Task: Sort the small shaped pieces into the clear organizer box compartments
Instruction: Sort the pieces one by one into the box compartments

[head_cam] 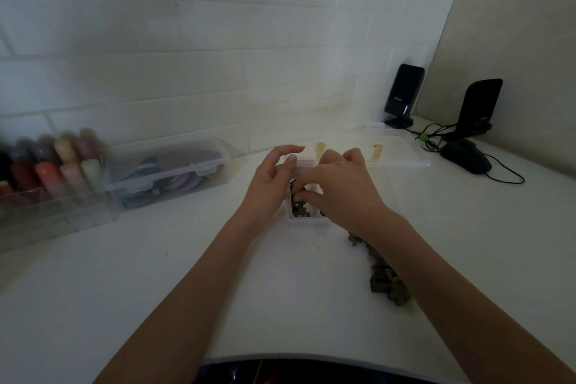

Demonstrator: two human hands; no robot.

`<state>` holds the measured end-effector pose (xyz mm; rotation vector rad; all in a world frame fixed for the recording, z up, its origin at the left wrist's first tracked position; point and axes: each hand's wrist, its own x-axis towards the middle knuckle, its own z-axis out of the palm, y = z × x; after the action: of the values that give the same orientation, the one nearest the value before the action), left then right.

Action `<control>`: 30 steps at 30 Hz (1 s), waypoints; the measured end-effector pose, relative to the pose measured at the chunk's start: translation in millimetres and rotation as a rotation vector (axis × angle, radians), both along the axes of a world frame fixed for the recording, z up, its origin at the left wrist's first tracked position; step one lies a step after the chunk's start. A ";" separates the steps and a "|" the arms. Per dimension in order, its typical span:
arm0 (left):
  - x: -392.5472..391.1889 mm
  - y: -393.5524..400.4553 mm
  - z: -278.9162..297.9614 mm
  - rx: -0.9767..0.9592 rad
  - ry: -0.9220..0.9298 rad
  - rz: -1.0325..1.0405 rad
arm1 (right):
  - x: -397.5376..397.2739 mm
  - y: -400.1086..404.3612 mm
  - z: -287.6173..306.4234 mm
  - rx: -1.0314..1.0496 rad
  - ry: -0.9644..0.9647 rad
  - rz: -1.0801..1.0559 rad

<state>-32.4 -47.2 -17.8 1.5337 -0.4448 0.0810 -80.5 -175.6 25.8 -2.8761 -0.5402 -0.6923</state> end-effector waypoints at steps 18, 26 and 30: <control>0.5 -1.5 -0.5 0.016 0.056 0.061 | -71.8 -82.9 -53.8 0.493 -0.035 -0.146; 0.7 -0.4 0.2 0.021 0.032 0.073 | -78.2 -89.7 -56.8 0.253 -0.018 -0.233; 3.1 1.8 -2.9 0.013 0.034 0.062 | -79.9 -87.7 -56.1 0.200 0.088 -0.199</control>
<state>-29.2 -45.5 -20.7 1.5594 -0.3709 0.1003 -160.4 -263.3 -30.3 -2.7776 -0.1639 -0.6045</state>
